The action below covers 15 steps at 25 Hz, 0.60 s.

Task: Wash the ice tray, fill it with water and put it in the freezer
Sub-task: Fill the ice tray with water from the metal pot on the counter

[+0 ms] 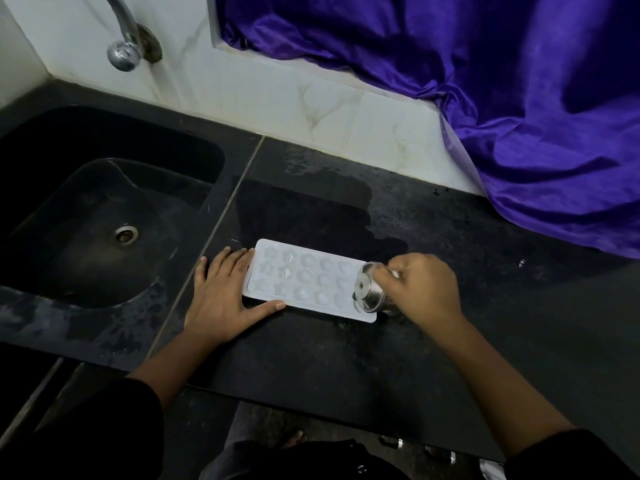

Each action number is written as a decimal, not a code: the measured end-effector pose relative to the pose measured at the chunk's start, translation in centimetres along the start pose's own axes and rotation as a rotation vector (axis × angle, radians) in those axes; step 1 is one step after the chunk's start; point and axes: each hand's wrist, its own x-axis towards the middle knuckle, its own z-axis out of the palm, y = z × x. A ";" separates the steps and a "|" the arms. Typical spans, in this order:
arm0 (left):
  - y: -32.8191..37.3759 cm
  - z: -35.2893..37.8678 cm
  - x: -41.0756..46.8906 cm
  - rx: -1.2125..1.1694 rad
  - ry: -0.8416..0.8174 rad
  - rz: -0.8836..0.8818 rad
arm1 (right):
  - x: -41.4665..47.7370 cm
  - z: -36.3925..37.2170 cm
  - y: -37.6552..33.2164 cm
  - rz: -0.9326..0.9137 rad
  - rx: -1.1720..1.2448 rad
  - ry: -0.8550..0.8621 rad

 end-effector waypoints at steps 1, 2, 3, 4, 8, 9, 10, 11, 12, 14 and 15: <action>0.0 0.0 0.0 -0.001 0.003 0.001 | -0.2 -0.1 1.1 0.039 0.098 0.017; 0.0 0.0 0.0 0.001 0.006 0.003 | -0.4 -0.2 2.2 0.087 0.232 0.037; 0.0 0.0 0.0 0.002 0.009 0.005 | -0.8 -0.3 3.1 0.137 0.394 0.054; 0.0 0.1 0.0 0.003 0.011 0.006 | -1.1 -0.5 3.8 0.192 0.568 0.067; 0.0 0.1 0.1 -0.001 0.003 0.004 | -1.7 -0.8 5.0 0.353 1.022 0.126; -0.1 0.1 0.1 0.002 0.001 0.003 | -1.6 -1.0 4.6 0.362 1.081 0.142; -0.1 0.1 0.1 0.005 -0.003 0.003 | -1.4 -1.1 4.1 0.366 1.117 0.155; -0.1 0.1 0.1 0.008 -0.006 0.003 | -1.1 -1.3 3.4 0.351 1.129 0.159; -0.1 0.1 0.1 0.009 -0.006 0.003 | -0.7 -1.3 2.7 0.318 1.107 0.154; -0.1 0.1 0.0 0.008 -0.001 0.003 | 0.2 -1.2 1.2 0.194 0.961 0.116; -0.1 0.0 0.0 0.007 0.000 0.002 | 0.6 -1.0 0.5 0.128 0.825 0.091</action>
